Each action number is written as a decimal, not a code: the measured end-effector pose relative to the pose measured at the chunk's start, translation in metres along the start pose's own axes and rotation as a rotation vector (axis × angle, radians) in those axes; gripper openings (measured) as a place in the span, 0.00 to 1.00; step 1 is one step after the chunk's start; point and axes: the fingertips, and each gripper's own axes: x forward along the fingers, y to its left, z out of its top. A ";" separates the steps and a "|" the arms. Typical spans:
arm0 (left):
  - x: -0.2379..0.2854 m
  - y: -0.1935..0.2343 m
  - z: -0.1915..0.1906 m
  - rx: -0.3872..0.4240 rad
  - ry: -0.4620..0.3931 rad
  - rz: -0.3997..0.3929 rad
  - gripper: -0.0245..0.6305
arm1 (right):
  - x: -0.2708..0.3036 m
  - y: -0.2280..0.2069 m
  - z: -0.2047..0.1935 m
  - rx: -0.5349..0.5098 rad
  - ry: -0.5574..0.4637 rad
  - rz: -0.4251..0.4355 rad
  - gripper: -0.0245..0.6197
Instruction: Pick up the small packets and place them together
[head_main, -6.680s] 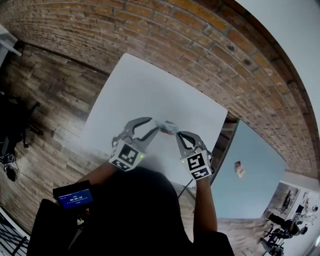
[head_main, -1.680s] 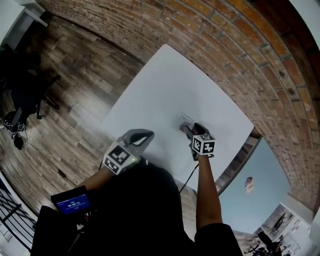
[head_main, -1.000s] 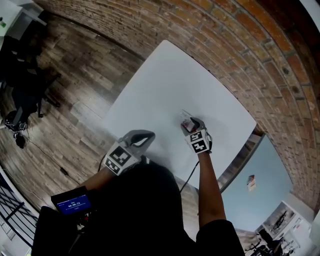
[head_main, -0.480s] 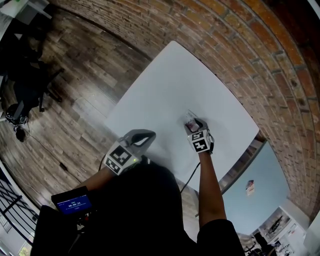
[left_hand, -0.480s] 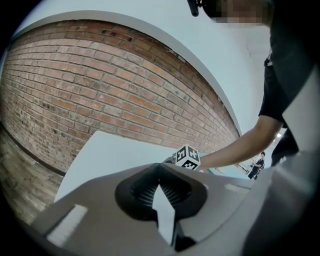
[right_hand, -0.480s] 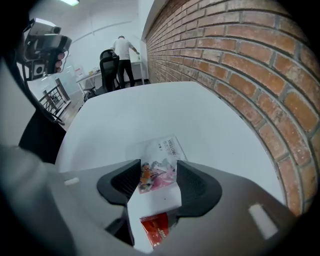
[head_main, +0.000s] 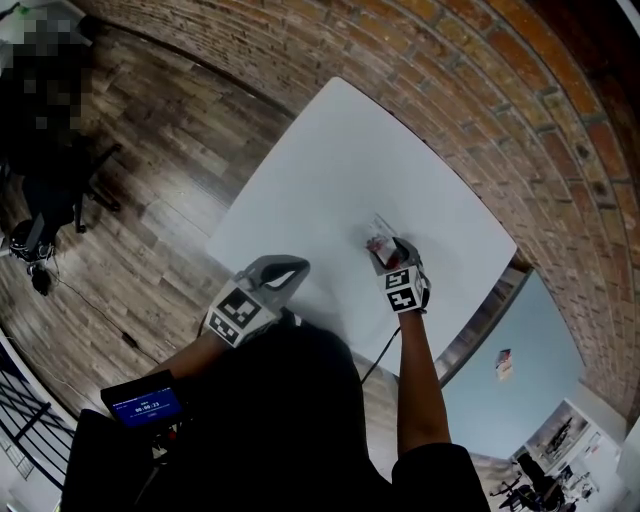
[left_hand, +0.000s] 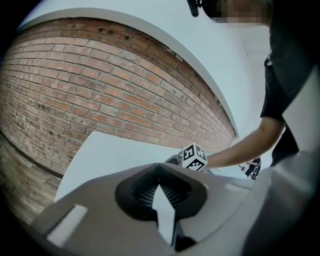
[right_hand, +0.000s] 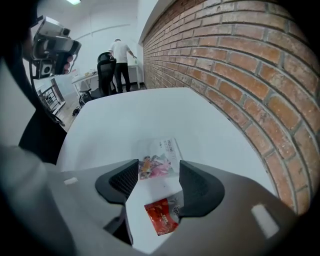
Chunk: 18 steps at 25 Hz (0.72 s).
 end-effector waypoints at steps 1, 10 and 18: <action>0.000 -0.001 -0.001 0.001 0.005 -0.004 0.04 | 0.001 0.001 -0.002 0.006 0.004 0.003 0.44; -0.001 -0.011 -0.009 0.008 0.024 -0.024 0.04 | 0.024 0.010 -0.001 -0.169 0.103 0.055 0.44; 0.005 -0.008 -0.004 0.002 0.008 -0.003 0.04 | 0.022 0.007 -0.006 -0.217 0.114 0.087 0.44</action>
